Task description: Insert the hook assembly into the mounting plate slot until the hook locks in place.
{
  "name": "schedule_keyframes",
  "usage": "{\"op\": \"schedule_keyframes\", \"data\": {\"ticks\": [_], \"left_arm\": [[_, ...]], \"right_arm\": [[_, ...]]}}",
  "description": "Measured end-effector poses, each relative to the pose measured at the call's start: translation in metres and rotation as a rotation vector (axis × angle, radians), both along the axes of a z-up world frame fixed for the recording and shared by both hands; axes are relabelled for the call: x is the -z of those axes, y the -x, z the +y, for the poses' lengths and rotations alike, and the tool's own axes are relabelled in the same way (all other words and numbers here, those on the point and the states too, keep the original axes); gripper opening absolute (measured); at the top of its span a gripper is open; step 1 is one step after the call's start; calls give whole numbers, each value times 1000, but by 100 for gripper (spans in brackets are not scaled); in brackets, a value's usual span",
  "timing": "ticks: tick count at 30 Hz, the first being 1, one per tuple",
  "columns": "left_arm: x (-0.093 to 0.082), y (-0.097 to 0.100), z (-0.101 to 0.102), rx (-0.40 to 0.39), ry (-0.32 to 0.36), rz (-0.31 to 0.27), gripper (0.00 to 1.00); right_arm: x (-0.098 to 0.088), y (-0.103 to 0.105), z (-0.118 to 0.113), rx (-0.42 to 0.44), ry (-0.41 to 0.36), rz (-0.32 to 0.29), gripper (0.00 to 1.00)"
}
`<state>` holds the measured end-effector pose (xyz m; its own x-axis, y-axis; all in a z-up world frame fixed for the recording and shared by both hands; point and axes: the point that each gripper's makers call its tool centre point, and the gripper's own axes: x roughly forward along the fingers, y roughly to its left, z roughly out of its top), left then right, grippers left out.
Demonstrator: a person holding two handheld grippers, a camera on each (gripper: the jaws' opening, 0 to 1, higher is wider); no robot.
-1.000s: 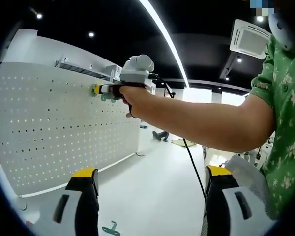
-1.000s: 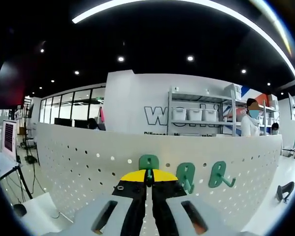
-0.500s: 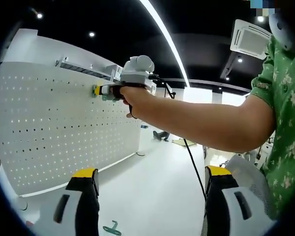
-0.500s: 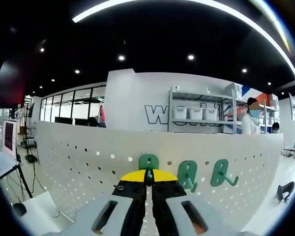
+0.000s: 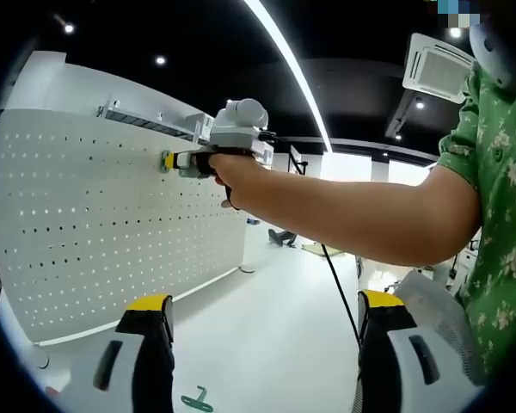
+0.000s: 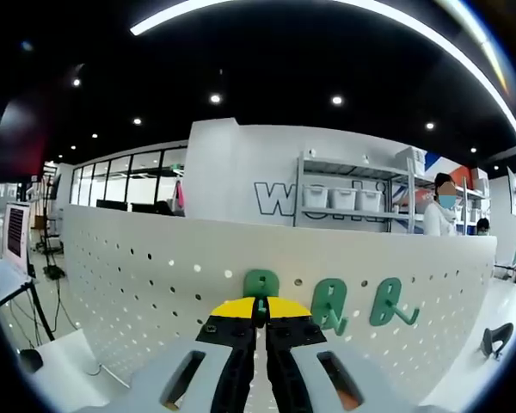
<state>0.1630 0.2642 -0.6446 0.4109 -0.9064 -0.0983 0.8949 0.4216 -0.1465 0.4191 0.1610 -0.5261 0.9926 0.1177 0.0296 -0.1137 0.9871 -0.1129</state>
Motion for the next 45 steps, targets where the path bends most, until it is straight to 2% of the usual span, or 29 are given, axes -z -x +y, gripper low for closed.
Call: {"op": "schedule_keyframes", "data": {"ticks": [9,16,23,27,30,34,45], "left_arm": [[1,1,1,1,-4,0,90],[1,0,1,-1,-3,0,90],[1,0,0,3,-5,1,89],[1,-1,-1,4,-4,0,89],[1,-1,-1,4,-6,1,89],[2,0,-1,8,-9,0,89],[1,-1,1,3,-6,-5,88]], "right_arm": [[0,-2,-1,4,43,-1,2],[0,-3,-1,0,40,9,2],[-2,-2,1,-9,89,52,2],[-1,-3,2,-28,120,117,2],[-2,-4,0,-39,100,135,2],[-3,-3,2,-47,155,134,2],[1,-4,2,-23,170,107,3]]}}
